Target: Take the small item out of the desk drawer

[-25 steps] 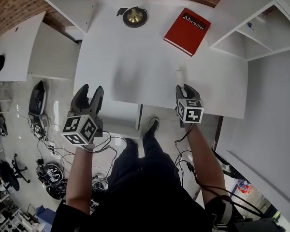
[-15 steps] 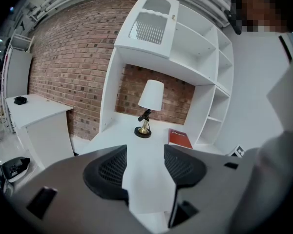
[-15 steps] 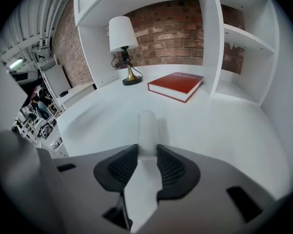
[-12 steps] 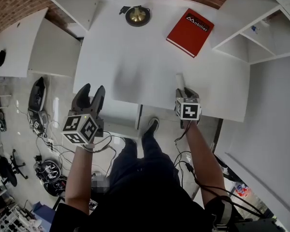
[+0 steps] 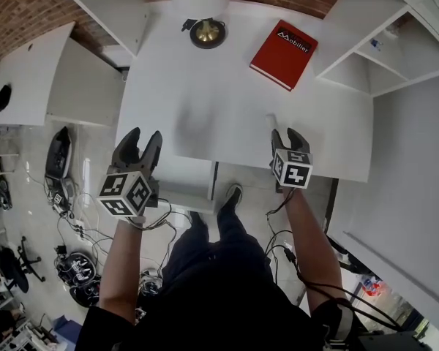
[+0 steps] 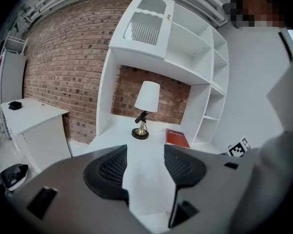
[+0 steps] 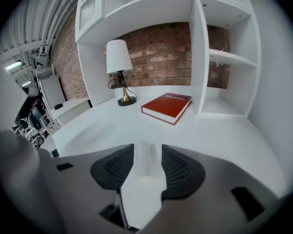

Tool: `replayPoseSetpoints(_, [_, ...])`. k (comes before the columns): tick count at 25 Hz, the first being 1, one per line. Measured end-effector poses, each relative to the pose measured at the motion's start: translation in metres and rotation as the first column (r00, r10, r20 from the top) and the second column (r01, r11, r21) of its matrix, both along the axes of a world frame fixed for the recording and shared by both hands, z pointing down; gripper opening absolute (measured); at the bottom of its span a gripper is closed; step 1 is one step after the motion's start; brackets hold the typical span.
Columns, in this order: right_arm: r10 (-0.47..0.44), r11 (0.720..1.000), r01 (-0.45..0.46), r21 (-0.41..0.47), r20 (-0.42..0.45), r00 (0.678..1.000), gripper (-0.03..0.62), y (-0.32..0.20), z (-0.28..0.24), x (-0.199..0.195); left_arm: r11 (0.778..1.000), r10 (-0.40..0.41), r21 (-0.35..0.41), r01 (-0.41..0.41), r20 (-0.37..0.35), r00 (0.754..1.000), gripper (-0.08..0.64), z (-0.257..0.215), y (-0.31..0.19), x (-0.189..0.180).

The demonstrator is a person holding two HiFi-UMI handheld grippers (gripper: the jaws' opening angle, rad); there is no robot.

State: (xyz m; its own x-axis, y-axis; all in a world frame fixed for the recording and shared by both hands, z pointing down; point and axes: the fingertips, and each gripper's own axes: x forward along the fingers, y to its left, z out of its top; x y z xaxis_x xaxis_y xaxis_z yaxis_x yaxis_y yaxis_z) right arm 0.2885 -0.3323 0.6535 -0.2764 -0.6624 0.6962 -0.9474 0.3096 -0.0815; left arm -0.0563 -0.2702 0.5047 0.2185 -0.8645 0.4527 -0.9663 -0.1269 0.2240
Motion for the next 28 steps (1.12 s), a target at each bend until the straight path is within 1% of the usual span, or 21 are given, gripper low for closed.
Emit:
replayPoseSetpoints(5, [0.073, 0.988, -0.074, 0.133, 0.012, 0.997, 0.172, -0.003, -0.047, 0.009, 0.999, 0.04, 0.032, -0.039, -0.007, 0.999, 0.229, -0.016, -0.006, -0.003])
replayPoseSetpoints(7, [0.102, 0.975, -0.106, 0.195, 0.027, 0.994, 0.163, -0.004, -0.071, 0.011, 0.996, 0.062, 0.061, -0.062, -0.007, 0.998, 0.229, -0.026, -0.012, -0.005])
replayPoseSetpoints(10, [0.129, 0.946, -0.139, 0.293, 0.052, 0.99, 0.156, 0.001, -0.113, 0.01, 0.99, 0.096, 0.103, -0.097, 0.015, 0.995, 0.229, -0.046, -0.015, -0.01])
replayPoseSetpoints(14, [0.14, 0.895, -0.155, 0.419, 0.067, 0.988, 0.149, 0.009, -0.179, 0.005, 0.973, 0.126, 0.188, -0.137, 0.067, 0.99, 0.229, -0.087, -0.023, -0.024])
replayPoseSetpoints(17, [0.147, 0.849, -0.164, 0.503, 0.075, 0.986, 0.135, 0.017, -0.23, -0.001, 0.954, 0.13, 0.26, -0.148, 0.085, 0.988, 0.229, -0.124, -0.026, -0.036])
replayPoseSetpoints(23, [0.154, 0.756, -0.172, 0.631, 0.084, 0.985, 0.137, 0.045, -0.319, -0.021, 0.917, 0.154, 0.358, -0.174, 0.085, 0.984, 0.229, -0.179, -0.014, -0.047])
replayPoseSetpoints(25, [0.147, 0.733, -0.173, 0.658, 0.095, 0.985, 0.133, 0.056, -0.342, -0.031, 0.901, 0.161, 0.395, -0.178, 0.078, 0.984, 0.229, -0.196, -0.006, -0.051])
replayPoseSetpoints(28, [0.138, 0.702, -0.178, 0.69, 0.113, 0.984, 0.104, 0.072, -0.372, -0.044, 0.876, 0.17, 0.447, -0.181, 0.064, 0.983, 0.227, -0.22, 0.008, -0.056])
